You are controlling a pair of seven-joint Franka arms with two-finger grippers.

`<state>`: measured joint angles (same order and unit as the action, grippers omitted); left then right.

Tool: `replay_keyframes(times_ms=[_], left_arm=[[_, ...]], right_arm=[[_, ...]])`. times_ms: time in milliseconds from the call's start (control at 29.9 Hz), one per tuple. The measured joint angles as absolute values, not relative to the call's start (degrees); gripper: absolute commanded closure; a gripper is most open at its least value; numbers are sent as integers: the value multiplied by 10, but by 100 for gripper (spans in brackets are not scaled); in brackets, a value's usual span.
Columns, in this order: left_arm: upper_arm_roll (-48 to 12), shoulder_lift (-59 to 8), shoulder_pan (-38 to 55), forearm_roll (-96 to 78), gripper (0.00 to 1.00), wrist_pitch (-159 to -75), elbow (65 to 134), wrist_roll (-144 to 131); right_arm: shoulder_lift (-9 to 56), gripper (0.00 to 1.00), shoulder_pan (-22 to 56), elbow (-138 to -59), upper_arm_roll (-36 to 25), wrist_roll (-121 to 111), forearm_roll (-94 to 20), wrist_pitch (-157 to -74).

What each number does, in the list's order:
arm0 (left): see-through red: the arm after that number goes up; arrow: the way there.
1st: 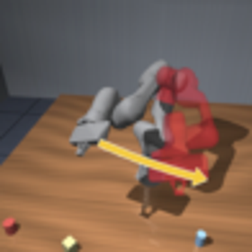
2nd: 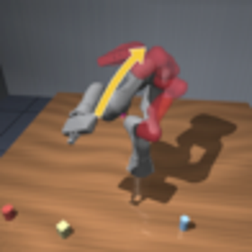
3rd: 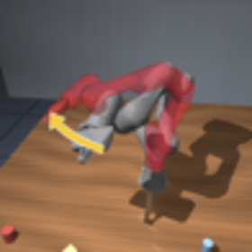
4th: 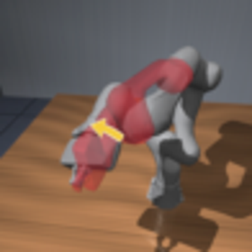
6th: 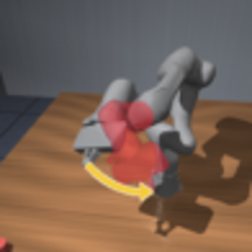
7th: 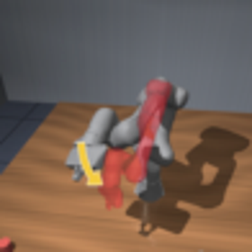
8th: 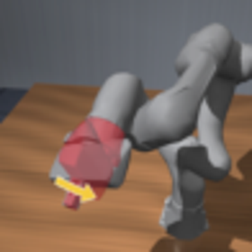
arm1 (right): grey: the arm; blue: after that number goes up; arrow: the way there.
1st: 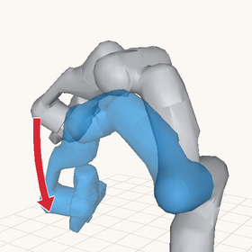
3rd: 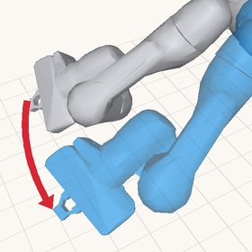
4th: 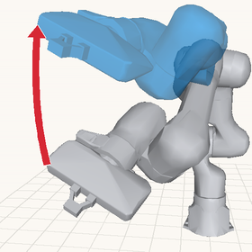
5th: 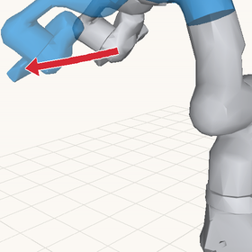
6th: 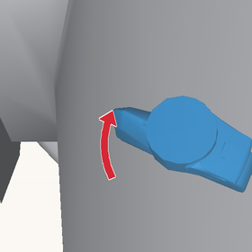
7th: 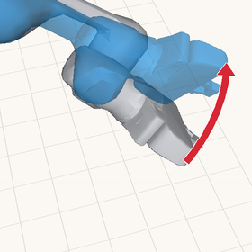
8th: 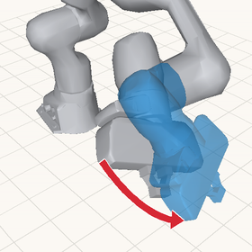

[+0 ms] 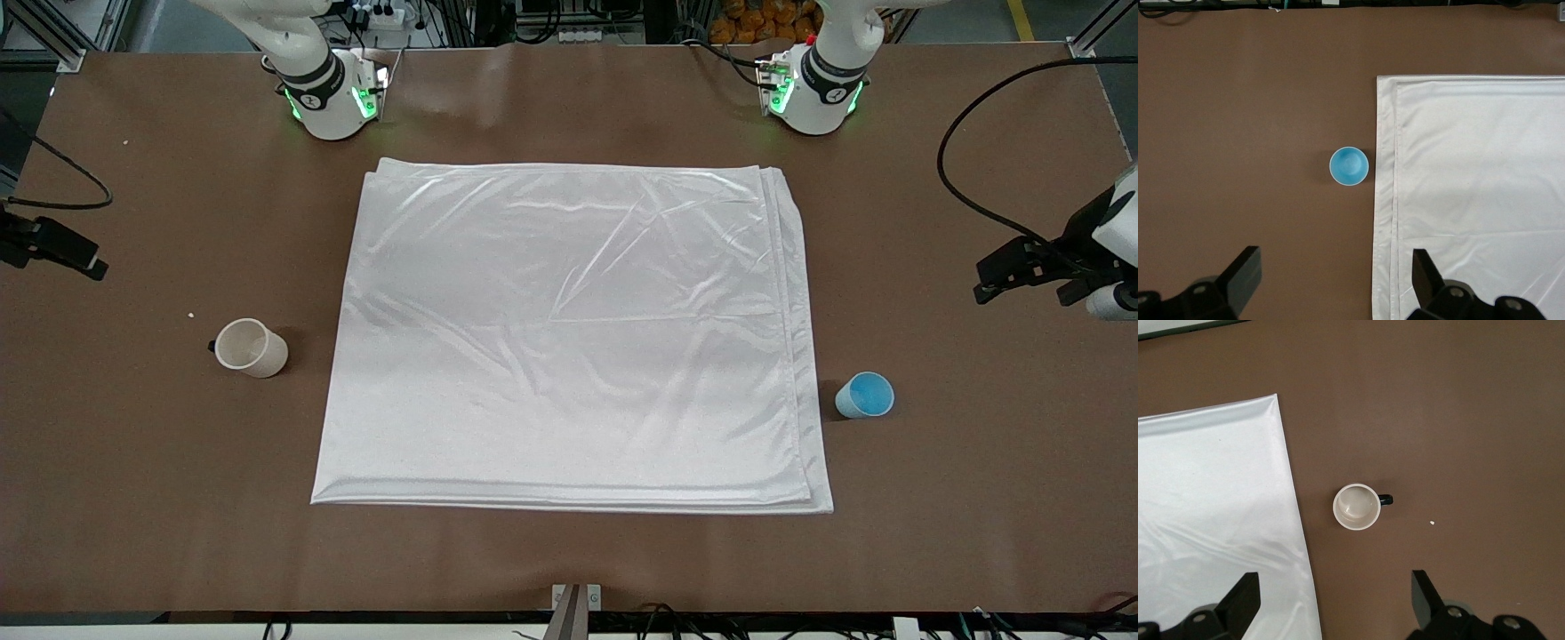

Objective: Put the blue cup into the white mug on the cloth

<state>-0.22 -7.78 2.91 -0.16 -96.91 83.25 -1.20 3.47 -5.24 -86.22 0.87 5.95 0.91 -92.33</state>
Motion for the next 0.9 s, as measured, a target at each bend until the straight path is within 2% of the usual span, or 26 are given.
replay_keyframes(times_ms=[902], left_arm=[[0, -79, 29, 11, 0, -966, 837, -12]], right_arm=[[16, 0, -52, -868, 9, 50, 9, -916]])
